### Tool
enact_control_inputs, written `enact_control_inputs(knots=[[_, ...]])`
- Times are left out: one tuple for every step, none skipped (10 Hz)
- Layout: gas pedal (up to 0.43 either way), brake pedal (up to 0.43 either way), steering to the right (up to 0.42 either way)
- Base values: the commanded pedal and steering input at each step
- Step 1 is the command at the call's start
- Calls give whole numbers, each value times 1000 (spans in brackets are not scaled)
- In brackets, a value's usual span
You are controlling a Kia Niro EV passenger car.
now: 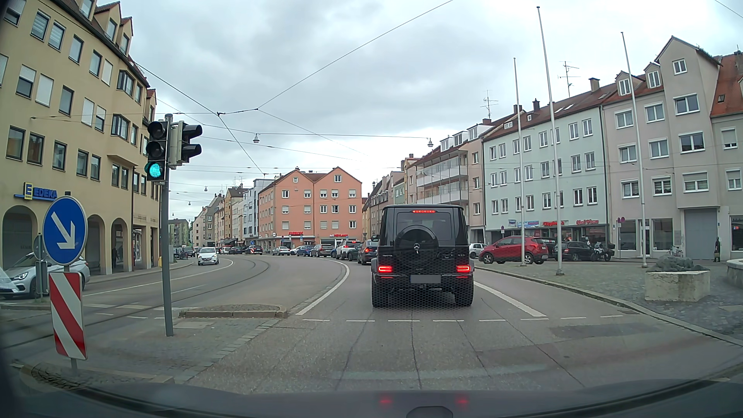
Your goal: Follow the waypoints while adhering to traffic rules and regulations
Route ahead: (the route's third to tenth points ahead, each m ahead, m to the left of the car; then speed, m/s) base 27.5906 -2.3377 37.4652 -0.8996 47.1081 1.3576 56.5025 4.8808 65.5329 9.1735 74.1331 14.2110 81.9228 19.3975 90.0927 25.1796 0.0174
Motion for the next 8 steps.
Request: enact_control_inputs(knots=[[0,207,20],[0,207,20],[0,201,20],[0,207,20],[0,207,20],[0,207,20],[0,207,20],[0,207,20]])
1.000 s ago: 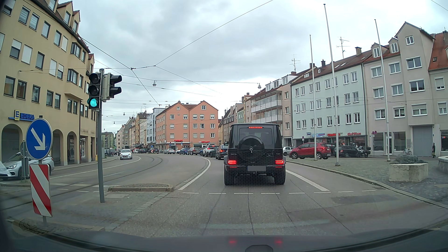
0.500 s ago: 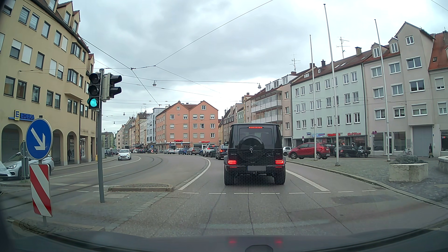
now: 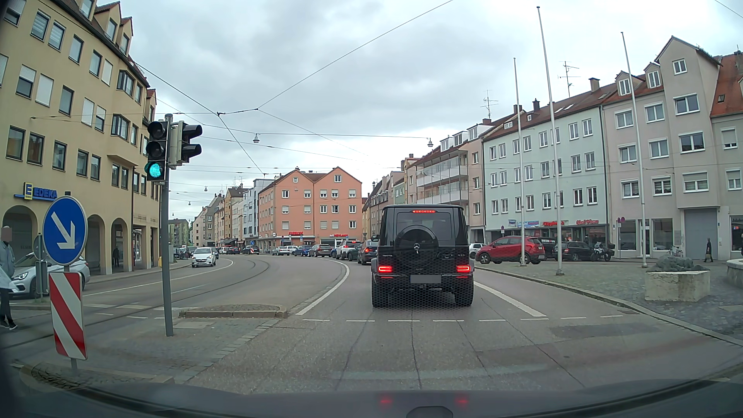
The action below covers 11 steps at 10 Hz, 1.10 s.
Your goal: Follow the waypoints while adhering to traffic rules and regulations
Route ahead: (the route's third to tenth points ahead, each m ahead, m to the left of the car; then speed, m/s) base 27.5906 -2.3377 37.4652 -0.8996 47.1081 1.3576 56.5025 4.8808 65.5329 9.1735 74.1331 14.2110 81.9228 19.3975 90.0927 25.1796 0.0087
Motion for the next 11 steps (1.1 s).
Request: enact_control_inputs(knots=[[0,207,20],[0,207,20],[0,207,20],[0,207,20],[0,207,20],[0,207,20],[0,207,20],[0,207,20],[0,207,20],[0,207,20],[0,207,20]])
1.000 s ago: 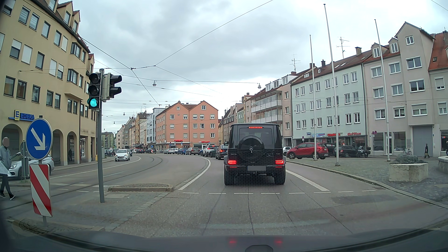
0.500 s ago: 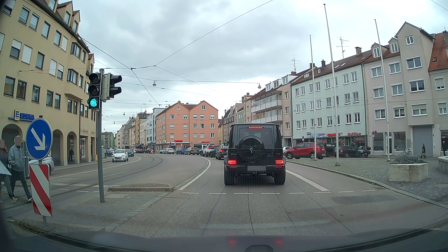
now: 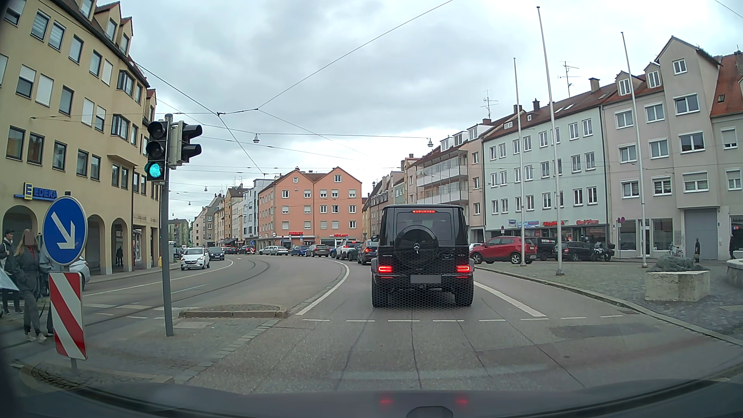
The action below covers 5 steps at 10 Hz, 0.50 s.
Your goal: Follow the waypoints while adhering to traffic rules and regulations
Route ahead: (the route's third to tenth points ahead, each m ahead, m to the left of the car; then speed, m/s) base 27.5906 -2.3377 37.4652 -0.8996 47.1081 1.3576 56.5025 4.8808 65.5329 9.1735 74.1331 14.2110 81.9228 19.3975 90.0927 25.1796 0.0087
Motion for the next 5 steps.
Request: enact_control_inputs(knots=[[0,207,20],[0,207,20],[0,207,20],[0,207,20],[0,207,20]])
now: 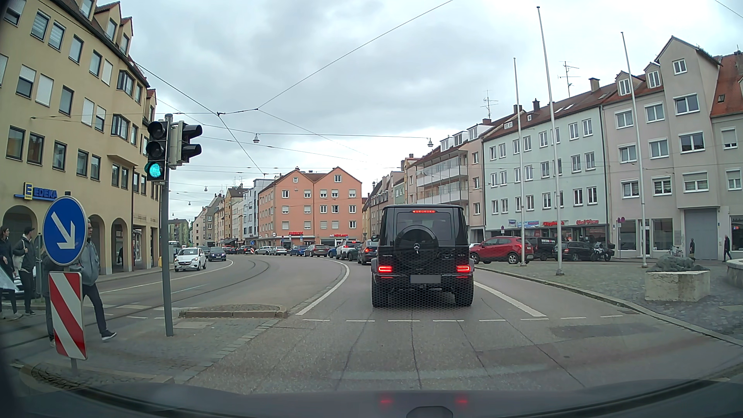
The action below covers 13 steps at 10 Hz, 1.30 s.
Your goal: Follow the waypoints while adhering to traffic rules and regulations
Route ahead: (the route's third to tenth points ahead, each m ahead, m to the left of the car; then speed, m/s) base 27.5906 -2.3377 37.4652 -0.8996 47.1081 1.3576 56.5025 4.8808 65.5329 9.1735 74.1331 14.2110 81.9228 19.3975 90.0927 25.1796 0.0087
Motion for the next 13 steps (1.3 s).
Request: enact_control_inputs(knots=[[0,207,20],[0,207,20],[0,207,20],[0,207,20],[0,207,20],[0,207,20],[0,207,20],[0,207,20],[0,207,20],[0,207,20],[0,207,20],[0,207,20],[0,207,20]])
